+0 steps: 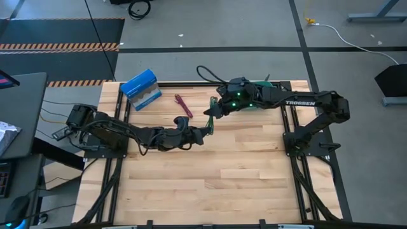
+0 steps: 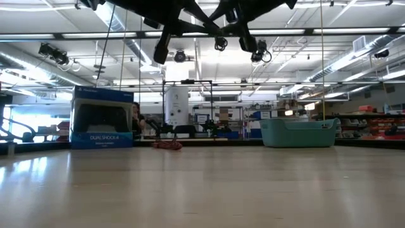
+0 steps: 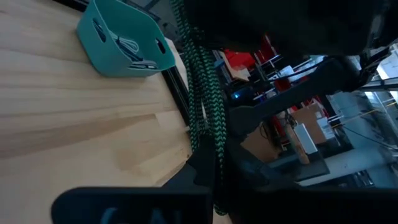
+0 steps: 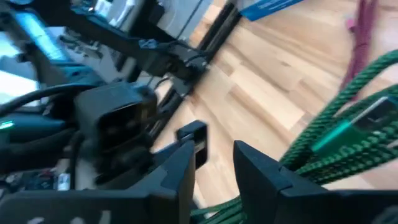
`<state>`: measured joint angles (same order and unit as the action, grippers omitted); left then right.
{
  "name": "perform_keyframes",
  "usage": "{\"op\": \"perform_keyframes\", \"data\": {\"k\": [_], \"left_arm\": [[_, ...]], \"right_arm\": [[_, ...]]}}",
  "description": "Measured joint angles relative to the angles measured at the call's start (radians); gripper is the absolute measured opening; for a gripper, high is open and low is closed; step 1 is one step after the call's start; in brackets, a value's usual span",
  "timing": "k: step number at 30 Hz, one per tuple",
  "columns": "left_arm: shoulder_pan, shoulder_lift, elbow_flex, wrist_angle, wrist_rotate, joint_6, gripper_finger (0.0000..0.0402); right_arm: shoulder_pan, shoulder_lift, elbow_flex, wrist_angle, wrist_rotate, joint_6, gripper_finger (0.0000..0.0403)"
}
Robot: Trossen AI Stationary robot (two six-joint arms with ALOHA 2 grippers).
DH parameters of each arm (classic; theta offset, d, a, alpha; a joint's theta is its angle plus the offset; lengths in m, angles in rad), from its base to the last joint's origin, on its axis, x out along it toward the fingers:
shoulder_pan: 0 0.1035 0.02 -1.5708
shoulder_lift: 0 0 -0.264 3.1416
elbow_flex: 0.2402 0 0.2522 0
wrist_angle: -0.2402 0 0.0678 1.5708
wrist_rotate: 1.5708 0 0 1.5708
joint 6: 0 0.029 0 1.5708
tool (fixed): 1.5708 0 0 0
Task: Pick and place USB-C Cables
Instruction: Put the green charger cable into the green bin
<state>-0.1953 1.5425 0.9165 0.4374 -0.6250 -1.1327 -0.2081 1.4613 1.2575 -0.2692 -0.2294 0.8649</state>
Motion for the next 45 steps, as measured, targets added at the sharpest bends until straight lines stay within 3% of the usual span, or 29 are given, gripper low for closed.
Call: {"op": "perform_keyframes", "data": {"k": [7, 13, 18, 25, 31, 37, 39, 43, 45], "left_arm": [[0.008, 0.0, 0.0, -0.035, -0.008, -0.006, 0.0016], [0.023, 0.0, 0.0, -0.041, 0.0, -0.007, 0.0017], [0.03, 0.0, 0.001, -0.007, 0.0, 0.007, 0.0017], [0.03, 0.0, 0.001, 0.015, 0.021, 0.019, 0.0017], [0.023, 0.0, 0.001, 0.016, 0.033, 0.019, 0.0018], [0.017, 0.0, 0.001, -0.003, 0.082, 0.019, 0.0018], [0.017, 0.0, 0.001, -0.01, 0.097, 0.02, 0.0019], [0.033, 0.002, 0.0, -0.019, 0.116, 0.019, 0.0042], [0.049, 0.002, 0.0, -0.021, 0.144, 0.019, 0.0063]], "right_arm": [[-0.005, -0.094, 0.0, -0.013, -0.055, 0.001, 0.0099], [-0.011, -0.138, 0.0, -0.267, -0.021, -0.094, 0.0105], [-0.022, -0.111, 0.0, -0.314, -0.004, -0.151, 0.0151], [-0.032, -0.036, 0.0, -0.156, -0.014, -0.083, 0.023], [-0.022, 0.021, 0.0, -0.084, -0.005, -0.071, 0.0242], [-0.023, 0.025, 0.0, -0.046, 0.022, -0.086, 0.0195], [-0.022, 0.025, 0.0, -0.057, 0.007, -0.114, 0.0155], [-0.022, 0.023, 0.001, -0.09, -0.043, -0.214, 0.003], [-0.022, 0.022, 0.001, -0.126, -0.052, -0.252, 0.0021]]}}
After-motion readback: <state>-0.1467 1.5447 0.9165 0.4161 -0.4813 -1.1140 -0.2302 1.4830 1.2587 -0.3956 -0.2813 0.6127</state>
